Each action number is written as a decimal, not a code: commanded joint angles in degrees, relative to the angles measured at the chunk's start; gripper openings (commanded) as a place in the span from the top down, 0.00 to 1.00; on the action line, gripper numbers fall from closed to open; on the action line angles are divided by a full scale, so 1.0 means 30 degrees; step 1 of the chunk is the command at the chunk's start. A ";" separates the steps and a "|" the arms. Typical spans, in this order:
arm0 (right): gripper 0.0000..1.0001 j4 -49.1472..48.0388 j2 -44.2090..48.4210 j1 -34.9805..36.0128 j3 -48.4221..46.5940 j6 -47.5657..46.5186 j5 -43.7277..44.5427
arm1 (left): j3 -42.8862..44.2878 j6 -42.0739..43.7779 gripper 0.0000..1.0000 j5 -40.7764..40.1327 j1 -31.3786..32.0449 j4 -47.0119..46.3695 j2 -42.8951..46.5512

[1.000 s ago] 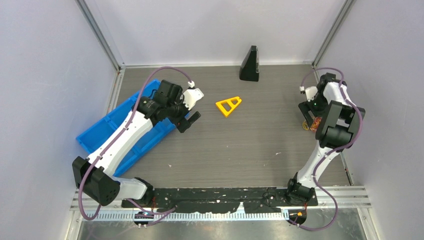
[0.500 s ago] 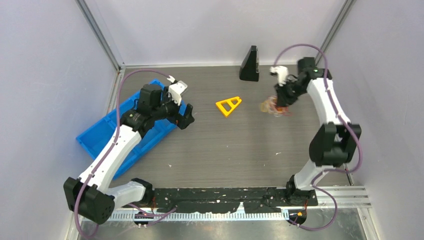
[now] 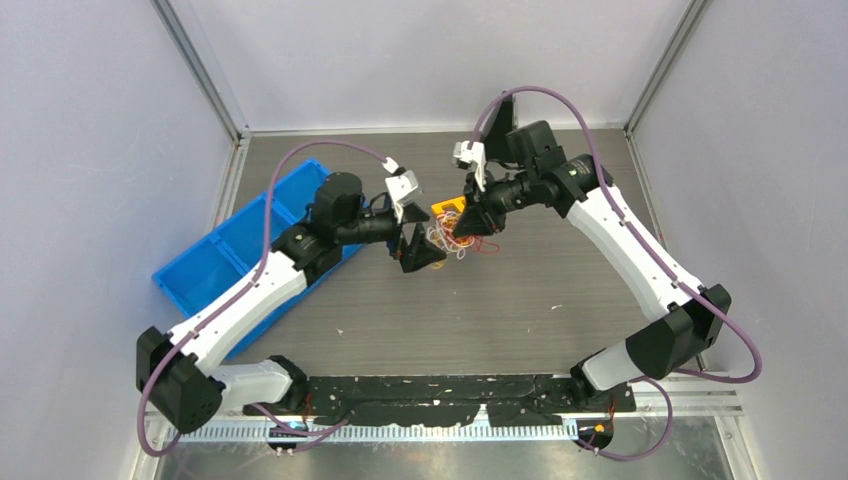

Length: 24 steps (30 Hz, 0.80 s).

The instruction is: Untangle the cables

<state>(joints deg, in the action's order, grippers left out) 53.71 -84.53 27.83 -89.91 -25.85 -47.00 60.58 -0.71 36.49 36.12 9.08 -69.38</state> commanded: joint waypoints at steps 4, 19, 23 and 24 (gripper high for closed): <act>0.86 -0.0870 0.0022 0.0603 -0.0949 0.0292 -0.1500 | -0.0093 -0.1522 0.71 0.1417 0.0030 -0.1644 -0.1293; 0.94 0.3153 0.1628 -0.7045 0.3904 -0.3476 0.0703 | -0.5432 0.6481 1.00 0.2306 -0.8223 0.7346 0.3520; 0.94 0.3365 0.1708 -0.8082 0.5044 -0.4335 0.1187 | -0.5676 0.8200 1.00 0.1600 -0.8315 0.8464 0.3340; 0.95 0.3123 0.1770 -0.8371 0.5216 -0.4349 0.1338 | -0.5626 0.8439 1.00 0.1821 -0.8296 0.8586 0.3256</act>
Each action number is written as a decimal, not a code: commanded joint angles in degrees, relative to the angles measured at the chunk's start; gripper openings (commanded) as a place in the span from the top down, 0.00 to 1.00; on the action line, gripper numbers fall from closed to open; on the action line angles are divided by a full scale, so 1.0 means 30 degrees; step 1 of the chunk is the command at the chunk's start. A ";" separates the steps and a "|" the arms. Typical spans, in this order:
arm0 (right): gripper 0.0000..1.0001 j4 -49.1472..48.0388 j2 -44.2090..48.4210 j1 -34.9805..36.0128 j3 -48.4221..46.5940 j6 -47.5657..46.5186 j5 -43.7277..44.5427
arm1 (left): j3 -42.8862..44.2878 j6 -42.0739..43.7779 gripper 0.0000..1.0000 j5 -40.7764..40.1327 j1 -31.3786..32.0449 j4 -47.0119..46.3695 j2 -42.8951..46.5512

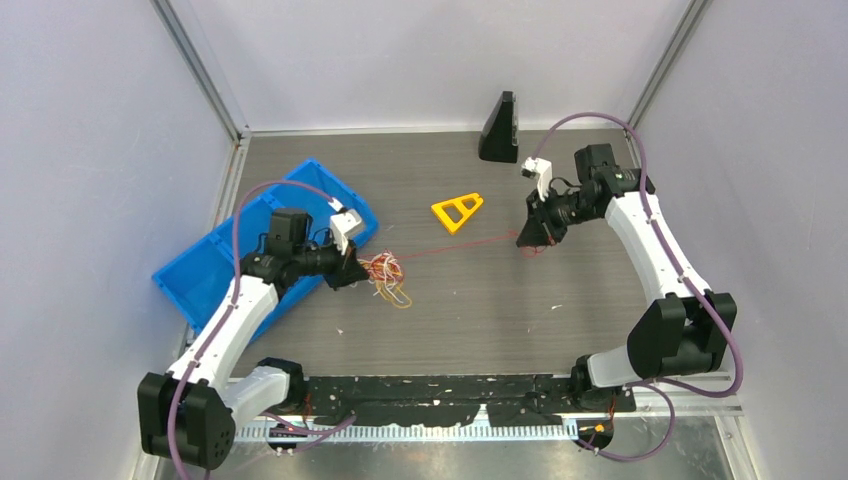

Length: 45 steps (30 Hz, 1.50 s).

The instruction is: Untangle the cables

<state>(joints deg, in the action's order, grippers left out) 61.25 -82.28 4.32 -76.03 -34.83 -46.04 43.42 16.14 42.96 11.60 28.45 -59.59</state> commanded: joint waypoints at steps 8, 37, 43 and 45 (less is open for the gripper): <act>0.71 -0.0849 0.1085 -0.0583 0.1405 -0.0558 0.0600 | 0.1353 0.0319 1.00 0.0261 0.4079 -0.0273 -0.1475; 0.14 -1.4904 -0.2810 1.1167 0.8142 1.3354 0.0374 | -0.3377 -1.0081 0.25 0.1434 0.6261 -0.6895 -0.4574; 0.27 -1.6241 -0.5531 1.2030 0.8630 1.3668 0.1203 | -0.3684 -1.1067 0.30 -0.1307 0.7501 -0.8729 -0.6262; 0.34 -1.5703 -0.6415 1.1997 0.7815 1.3368 0.1703 | -0.3272 -1.0914 0.43 -0.2810 0.7499 -0.8111 -0.7097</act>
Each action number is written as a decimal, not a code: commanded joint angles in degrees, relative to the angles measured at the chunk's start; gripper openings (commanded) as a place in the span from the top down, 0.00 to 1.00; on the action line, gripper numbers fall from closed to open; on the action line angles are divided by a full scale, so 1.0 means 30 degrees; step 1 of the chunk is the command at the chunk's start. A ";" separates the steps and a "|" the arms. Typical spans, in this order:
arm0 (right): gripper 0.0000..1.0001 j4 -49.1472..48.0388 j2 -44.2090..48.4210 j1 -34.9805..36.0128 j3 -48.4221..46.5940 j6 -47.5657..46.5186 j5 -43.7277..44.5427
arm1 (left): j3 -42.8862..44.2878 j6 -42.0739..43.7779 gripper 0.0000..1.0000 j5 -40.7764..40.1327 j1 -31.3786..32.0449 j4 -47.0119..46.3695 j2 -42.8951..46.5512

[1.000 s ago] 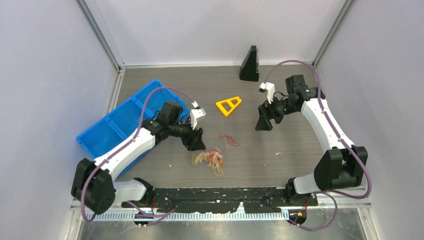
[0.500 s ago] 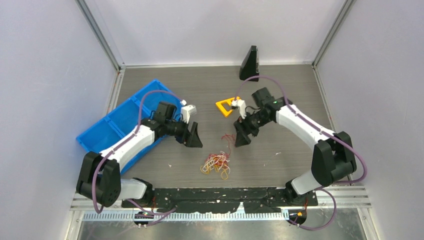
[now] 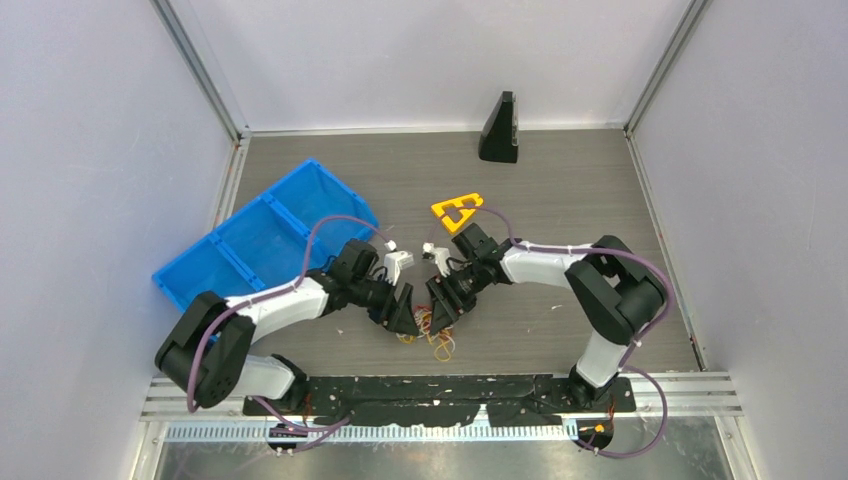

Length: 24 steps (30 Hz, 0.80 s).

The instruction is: Untangle the cables

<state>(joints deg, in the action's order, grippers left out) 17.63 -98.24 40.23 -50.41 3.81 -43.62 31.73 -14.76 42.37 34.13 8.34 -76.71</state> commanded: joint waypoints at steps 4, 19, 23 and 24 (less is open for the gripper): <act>0.74 0.1357 -0.0961 -0.0846 -0.1817 -0.0482 0.2431 | 0.1619 0.0797 1.00 -0.4531 -0.0720 0.1274 -0.0758; 0.95 1.0113 0.2768 -1.0965 -0.4738 -0.7405 0.6844 | 0.2733 0.4078 1.00 -0.5159 -0.6994 0.6877 0.5387; 0.93 1.2084 0.3049 -1.3697 -0.5401 -1.0040 0.6140 | 0.3498 0.5790 1.00 -0.4725 -0.8550 0.7892 0.5480; 0.92 1.2333 0.3085 -1.4022 -0.5556 -1.0328 0.5915 | 0.3694 0.6334 1.00 -0.4504 -0.8614 0.8113 0.5458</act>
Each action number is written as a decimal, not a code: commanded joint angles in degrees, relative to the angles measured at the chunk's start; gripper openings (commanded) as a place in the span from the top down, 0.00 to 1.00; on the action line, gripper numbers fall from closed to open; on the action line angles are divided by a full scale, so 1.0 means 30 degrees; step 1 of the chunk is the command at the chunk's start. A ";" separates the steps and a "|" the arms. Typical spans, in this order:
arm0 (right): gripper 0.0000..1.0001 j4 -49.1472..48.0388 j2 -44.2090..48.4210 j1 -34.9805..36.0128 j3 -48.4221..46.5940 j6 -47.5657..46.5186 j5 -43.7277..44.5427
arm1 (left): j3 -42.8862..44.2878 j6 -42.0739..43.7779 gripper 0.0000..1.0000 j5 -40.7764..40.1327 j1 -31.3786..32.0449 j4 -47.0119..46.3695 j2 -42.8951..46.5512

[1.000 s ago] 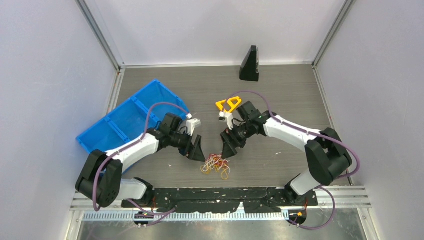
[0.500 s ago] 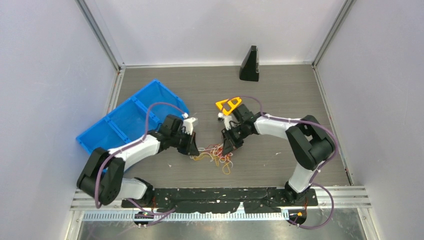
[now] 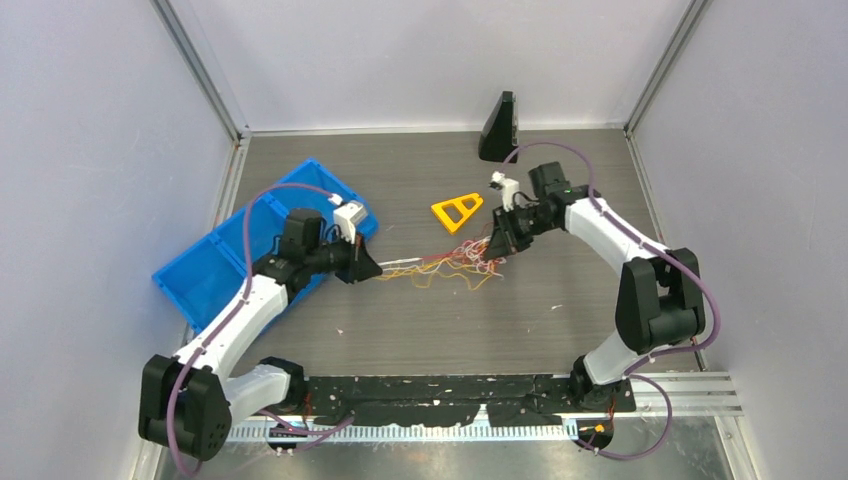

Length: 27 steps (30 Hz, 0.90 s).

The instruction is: Untangle the cables

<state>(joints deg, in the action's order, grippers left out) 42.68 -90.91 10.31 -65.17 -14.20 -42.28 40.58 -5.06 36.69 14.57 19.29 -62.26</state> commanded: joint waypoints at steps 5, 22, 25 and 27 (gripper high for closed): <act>0.91 0.4795 0.0608 -0.4423 -0.0799 -0.5077 0.1189 | 0.0839 0.4238 1.00 -0.0423 -0.0552 0.4238 0.0366; 0.91 0.1630 0.1571 0.3222 -0.1445 -0.4051 -0.4070 | 0.3321 -0.1924 0.22 0.0841 0.5499 -0.6207 -0.3926; 0.90 0.0830 0.1232 0.3573 -0.1733 -0.2975 -0.4383 | 0.3587 -0.3496 0.22 -0.0121 0.6520 -0.8162 -0.5127; 0.90 0.0229 0.1164 0.3787 -0.1747 -0.2266 -0.4552 | 0.3879 -0.3988 0.24 -0.1110 0.7049 -0.8761 -0.5787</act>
<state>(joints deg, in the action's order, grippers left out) 48.45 -87.92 20.49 -67.79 -25.17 -52.62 49.84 -10.66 37.85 33.23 2.72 -76.69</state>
